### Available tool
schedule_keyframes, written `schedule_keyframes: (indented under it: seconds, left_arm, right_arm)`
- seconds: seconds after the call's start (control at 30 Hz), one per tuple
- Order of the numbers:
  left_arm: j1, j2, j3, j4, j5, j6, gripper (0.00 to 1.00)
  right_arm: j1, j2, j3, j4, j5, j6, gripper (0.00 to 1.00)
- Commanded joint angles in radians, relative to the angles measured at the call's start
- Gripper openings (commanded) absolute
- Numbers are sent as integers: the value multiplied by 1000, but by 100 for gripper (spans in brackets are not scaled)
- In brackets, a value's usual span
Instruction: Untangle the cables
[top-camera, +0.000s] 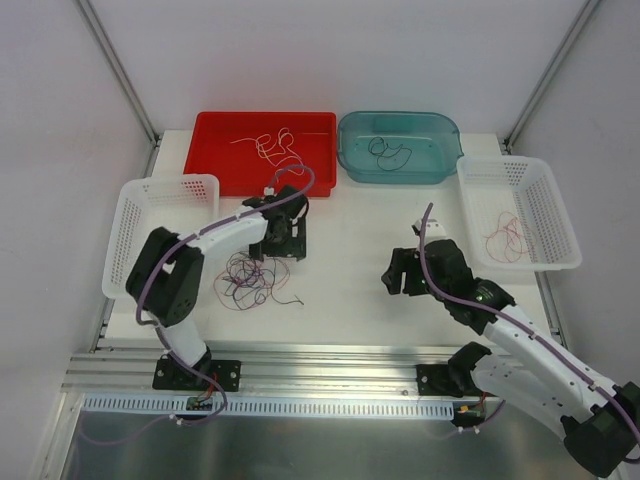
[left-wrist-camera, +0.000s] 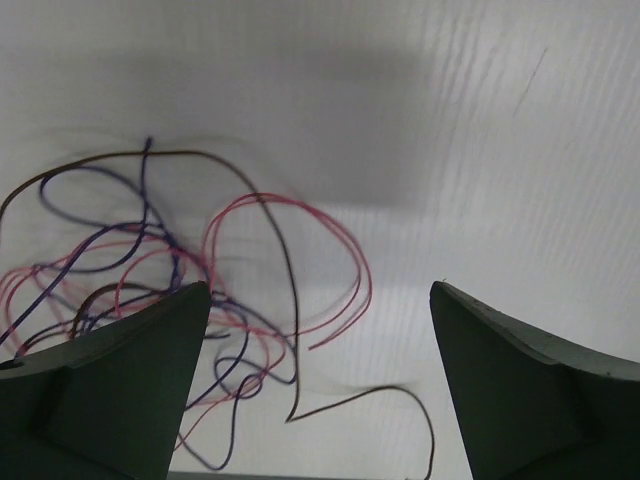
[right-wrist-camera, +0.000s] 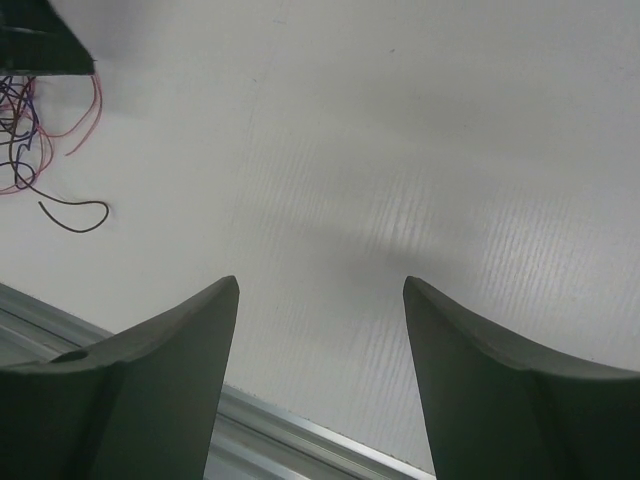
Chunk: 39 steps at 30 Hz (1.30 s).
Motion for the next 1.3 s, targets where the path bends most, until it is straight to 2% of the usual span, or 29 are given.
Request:
schedule_keyframes:
  seconds: [0.0, 0.2, 0.43, 0.57, 0.63, 0.73, 0.87, 1.0, 1.03, 1.07, 1.27]
  left_arm:
    - [-38, 97, 118, 55, 95, 43, 92]
    - [-185, 244, 269, 93, 215, 83, 89]
    - [-314, 322, 312, 192, 439, 41, 86]
    - [-447, 347, 388, 202, 464, 61, 86]
    - [-467, 332, 396, 206, 464, 55, 86]
    - [-470, 260, 375, 209, 441, 52, 88]
    - [-460, 133, 313, 204, 341, 44, 91]
    - [-388, -13, 146, 196, 233, -49, 93]
    - [-342, -73, 111, 195, 223, -86, 93]
    - [-322, -104, 45, 184, 200, -95, 93]
    - [-173, -319, -99, 107, 97, -91, 93]
  right_arm:
    - [12, -43, -3, -5, 27, -13, 71]
    - [14, -112, -3, -65, 97, -14, 71]
    - [14, -187, -3, -94, 162, -16, 71]
    - [14, -230, -3, -102, 197, -20, 71]
    - [14, -262, -1, -105, 211, -25, 70]
    - [14, -290, 0, -110, 219, -39, 70]
    - [14, -316, -9, -100, 220, -42, 71]
    - [14, -314, -21, -56, 191, -40, 71]
    - [14, -308, -23, -50, 171, -42, 70]
    - [14, -298, -21, -41, 159, -43, 71]
    - [20, -212, -27, 16, 74, -46, 70]
